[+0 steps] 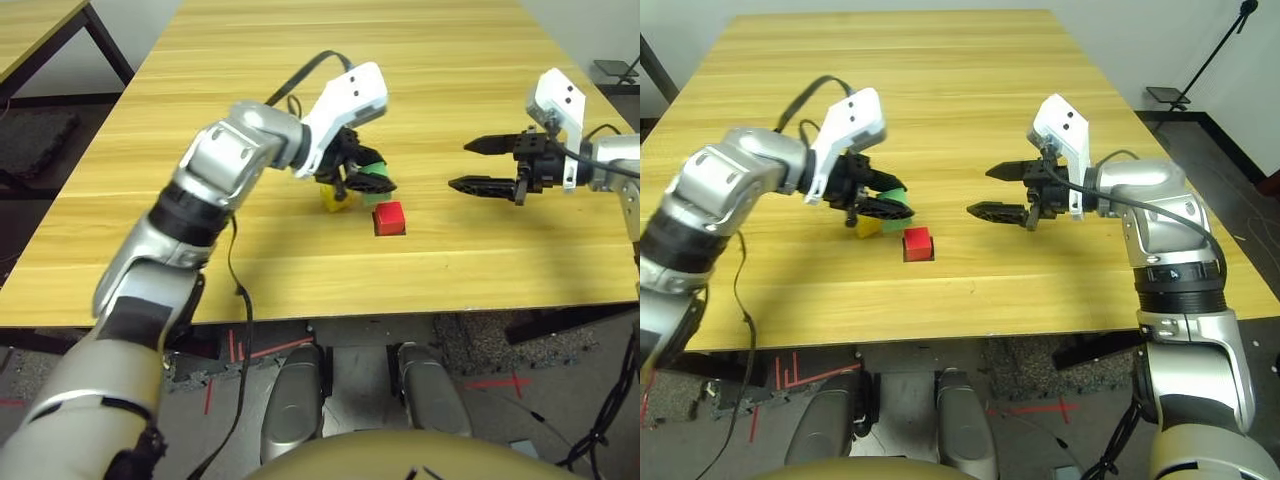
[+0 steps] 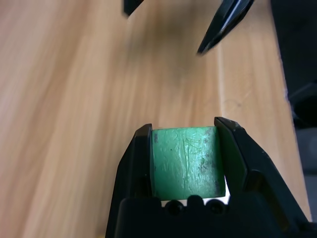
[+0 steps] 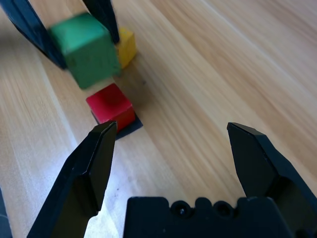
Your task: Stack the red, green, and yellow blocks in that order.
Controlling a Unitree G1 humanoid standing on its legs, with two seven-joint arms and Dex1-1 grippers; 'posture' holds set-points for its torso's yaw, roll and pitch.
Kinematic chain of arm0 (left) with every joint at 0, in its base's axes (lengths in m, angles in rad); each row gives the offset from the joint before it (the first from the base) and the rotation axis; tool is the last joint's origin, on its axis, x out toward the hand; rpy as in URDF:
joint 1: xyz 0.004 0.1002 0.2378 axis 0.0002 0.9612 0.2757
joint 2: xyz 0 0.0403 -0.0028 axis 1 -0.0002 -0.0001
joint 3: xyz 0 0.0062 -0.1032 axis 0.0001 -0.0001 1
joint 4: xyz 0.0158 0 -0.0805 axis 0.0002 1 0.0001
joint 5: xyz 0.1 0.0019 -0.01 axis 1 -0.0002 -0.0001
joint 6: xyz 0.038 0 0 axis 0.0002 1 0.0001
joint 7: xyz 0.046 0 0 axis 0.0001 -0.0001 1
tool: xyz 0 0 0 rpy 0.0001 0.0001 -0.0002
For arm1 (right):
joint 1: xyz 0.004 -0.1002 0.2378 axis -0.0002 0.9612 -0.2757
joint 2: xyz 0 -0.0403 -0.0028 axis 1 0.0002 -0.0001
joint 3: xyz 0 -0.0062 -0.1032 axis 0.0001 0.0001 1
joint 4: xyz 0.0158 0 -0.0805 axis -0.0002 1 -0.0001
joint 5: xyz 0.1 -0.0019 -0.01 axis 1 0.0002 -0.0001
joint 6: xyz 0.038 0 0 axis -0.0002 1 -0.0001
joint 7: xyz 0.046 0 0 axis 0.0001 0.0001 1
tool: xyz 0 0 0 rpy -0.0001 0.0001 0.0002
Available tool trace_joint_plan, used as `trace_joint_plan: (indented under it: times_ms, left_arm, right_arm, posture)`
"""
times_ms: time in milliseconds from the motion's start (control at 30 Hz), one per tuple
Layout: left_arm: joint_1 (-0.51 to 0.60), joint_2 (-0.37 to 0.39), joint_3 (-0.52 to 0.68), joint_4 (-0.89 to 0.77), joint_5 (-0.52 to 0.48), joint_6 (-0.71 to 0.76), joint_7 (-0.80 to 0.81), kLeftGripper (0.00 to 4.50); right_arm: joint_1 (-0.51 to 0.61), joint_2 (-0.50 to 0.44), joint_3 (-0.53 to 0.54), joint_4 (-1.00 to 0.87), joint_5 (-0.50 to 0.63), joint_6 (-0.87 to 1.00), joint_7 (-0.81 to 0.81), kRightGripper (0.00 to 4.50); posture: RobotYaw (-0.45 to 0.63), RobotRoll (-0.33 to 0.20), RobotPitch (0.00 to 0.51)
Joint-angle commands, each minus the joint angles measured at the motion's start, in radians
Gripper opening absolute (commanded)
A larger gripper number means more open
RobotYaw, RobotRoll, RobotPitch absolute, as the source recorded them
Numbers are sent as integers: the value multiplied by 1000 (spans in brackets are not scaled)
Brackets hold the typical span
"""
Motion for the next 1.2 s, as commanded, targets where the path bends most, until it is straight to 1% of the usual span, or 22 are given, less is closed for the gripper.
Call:
trace_joint_plan:
  times_ms: [33,200,267,667,1200]
  left_arm:
    - [-44,-40,-29,98,58,-54,-35,1982]
    - [-64,-96,-39,200,110,-94,-65,1982]
    - [-63,-104,-46,221,134,-109,-83,1982]
    - [-16,-122,-44,186,172,-93,-117,1982]
    - [-6,-140,-31,206,207,-119,-110,1982]
  right_arm:
    - [34,-11,-22,-42,31,20,-23,4500]
    - [75,-16,-34,-81,52,39,-49,4500]
    - [85,-17,-38,-91,57,43,-58,4500]
    - [97,-33,-37,-89,81,40,-82,4500]
    - [96,-24,-32,-87,93,38,-88,4500]
  posture:
    - [-7,-69,92]
    - [-40,-55,99]
    - [-46,-54,101]
    - [-57,-55,111]
    - [-52,-55,112]
